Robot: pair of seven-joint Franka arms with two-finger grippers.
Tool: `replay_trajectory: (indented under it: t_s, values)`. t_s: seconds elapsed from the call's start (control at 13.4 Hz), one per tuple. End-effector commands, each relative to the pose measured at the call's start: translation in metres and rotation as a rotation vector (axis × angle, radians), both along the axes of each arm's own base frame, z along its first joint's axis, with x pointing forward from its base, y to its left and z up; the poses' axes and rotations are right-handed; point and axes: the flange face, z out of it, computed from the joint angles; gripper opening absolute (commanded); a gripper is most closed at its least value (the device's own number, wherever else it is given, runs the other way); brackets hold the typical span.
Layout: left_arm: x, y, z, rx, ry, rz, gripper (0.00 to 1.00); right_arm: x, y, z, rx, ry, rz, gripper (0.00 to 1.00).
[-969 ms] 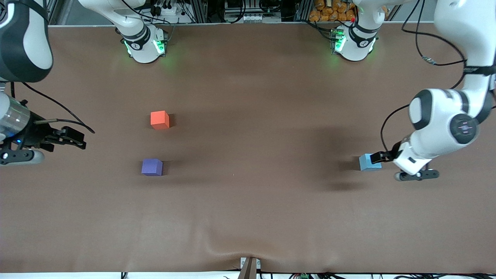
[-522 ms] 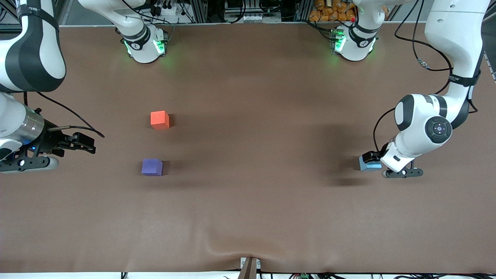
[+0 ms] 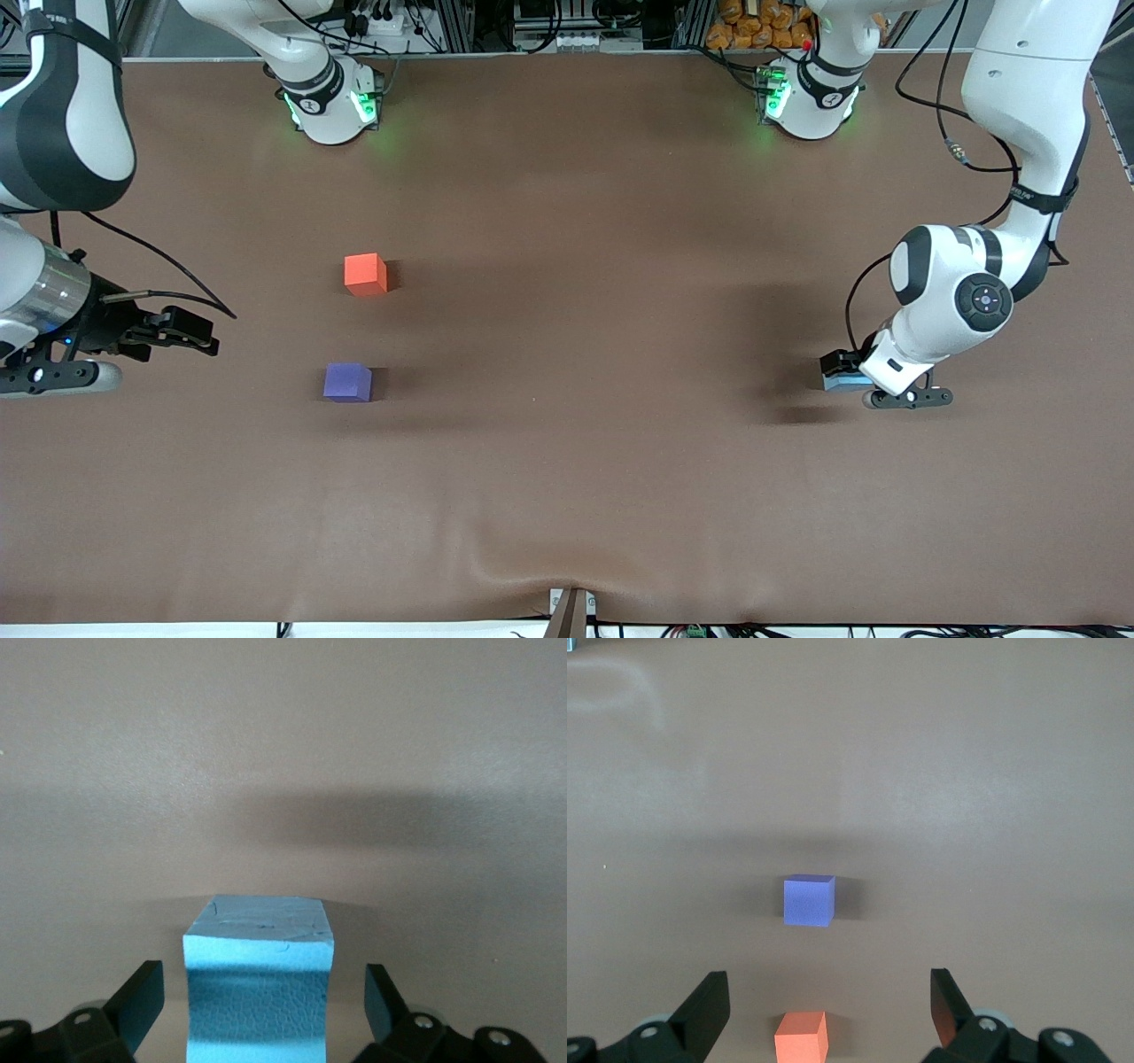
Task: Place blue block between orange and purple blocks
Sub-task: 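Lift the blue cube with the left gripper while the right gripper approaches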
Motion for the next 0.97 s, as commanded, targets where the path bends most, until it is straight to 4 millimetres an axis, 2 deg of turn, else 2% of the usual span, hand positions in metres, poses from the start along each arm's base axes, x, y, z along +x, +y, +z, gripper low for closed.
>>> replay_trajectory:
  t_s: [0.0,0.15,0.3,0.37,0.52,0.67,0.75,0.89]
  values:
    - [-0.001,0.003,-0.004,0.008,-0.014,-0.021,1.0,0.0,-0.002,0.001,0.021,-0.001,-0.014,1.0]
    - [-0.001,0.003,-0.007,0.007,-0.009,-0.021,0.98,0.001,-0.002,-0.002,0.03,0.003,-0.017,1.0]
    - [-0.002,0.003,-0.008,0.007,-0.008,-0.021,0.75,0.0,-0.01,-0.009,0.099,0.017,-0.06,1.0]
    - [-0.002,0.003,-0.008,0.007,-0.008,-0.021,0.57,0.0,-0.017,-0.01,0.133,0.02,-0.092,1.0]
    - [-0.002,0.003,-0.009,0.007,-0.006,-0.022,0.03,0.0,-0.018,-0.009,0.154,0.02,-0.113,1.0]
    - [-0.004,-0.004,-0.01,0.005,-0.002,-0.031,0.0,0.001,-0.01,-0.014,0.143,0.031,-0.096,1.0]
    - [-0.004,-0.023,-0.006,-0.006,-0.007,-0.053,0.0,0.003,-0.008,-0.02,0.141,0.037,-0.094,1.0]
    - [-0.003,-0.075,0.007,-0.048,-0.028,-0.116,0.0,0.005,-0.009,-0.022,0.139,0.031,-0.095,1.0]
